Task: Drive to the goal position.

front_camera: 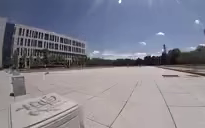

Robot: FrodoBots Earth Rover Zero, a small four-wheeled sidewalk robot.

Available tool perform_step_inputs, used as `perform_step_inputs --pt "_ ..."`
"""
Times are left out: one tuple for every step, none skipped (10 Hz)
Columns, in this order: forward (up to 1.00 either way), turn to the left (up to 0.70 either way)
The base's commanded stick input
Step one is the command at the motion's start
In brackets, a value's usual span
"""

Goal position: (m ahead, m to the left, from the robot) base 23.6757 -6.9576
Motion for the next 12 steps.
perform_step_inputs --pt "0.06 0.0" --pt "0.06 0.0" --pt "0.06 0.0" --pt "0.06 0.0" --pt "0.06 0.0" --pt "0.06 0.0" --pt "0.06 0.0" --pt "0.06 0.0" --pt "0.06 0.0" --pt "0.06 0.0" --pt "0.06 0.0" --pt "0.06 0.0"
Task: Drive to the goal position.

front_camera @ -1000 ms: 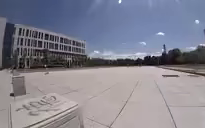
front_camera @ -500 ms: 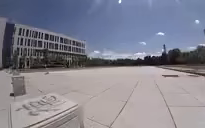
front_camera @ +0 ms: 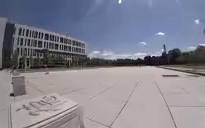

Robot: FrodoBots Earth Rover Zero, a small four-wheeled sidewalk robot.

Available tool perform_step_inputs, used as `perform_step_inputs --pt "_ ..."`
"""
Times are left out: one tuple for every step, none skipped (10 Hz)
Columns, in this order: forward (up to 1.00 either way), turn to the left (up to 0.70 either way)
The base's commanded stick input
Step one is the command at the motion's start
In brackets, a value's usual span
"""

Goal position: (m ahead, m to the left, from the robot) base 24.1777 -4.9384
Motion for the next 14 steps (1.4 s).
perform_step_inputs --pt "0.06 0.0" --pt "0.06 0.0" --pt "0.06 0.0" --pt "0.06 0.0" --pt "0.06 0.0" --pt "0.06 0.0" --pt "0.06 0.0" --pt "0.06 0.0" --pt "0.05 0.0" --pt "0.06 0.0" --pt "0.06 0.0" --pt "0.06 0.0" --pt "0.06 0.0" --pt "0.06 0.0"
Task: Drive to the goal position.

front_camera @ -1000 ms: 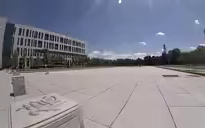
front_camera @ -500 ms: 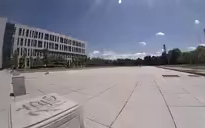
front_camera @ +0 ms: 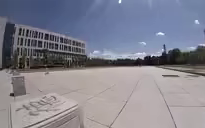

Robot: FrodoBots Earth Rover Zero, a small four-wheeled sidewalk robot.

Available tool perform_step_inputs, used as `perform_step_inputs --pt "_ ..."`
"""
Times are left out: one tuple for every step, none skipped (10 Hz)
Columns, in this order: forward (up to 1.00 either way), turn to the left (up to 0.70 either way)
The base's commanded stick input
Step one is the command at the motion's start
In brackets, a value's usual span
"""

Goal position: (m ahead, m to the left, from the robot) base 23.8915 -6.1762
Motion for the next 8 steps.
perform_step_inputs --pt "0.06 0.0" --pt "0.06 0.0" --pt "0.06 0.0" --pt "0.06 0.0" --pt "0.06 0.0" --pt "0.06 0.0" --pt "0.06 0.0" --pt "0.06 0.0"
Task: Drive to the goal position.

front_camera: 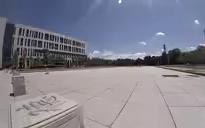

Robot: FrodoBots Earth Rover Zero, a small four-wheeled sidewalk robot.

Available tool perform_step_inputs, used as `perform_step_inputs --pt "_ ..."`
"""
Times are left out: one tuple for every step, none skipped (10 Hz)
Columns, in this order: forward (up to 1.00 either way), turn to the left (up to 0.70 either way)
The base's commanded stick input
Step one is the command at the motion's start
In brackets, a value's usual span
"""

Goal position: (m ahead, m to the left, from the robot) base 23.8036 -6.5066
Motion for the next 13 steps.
perform_step_inputs --pt "0.06 0.0" --pt "0.06 0.0" --pt "0.06 0.0" --pt "0.06 0.0" --pt "0.06 0.0" --pt "0.05 0.0" --pt "0.06 0.0" --pt "0.05 0.0" --pt "0.05 0.0" --pt "0.06 0.0" --pt "0.05 0.0" --pt "0.05 0.0" --pt "0.06 0.0"
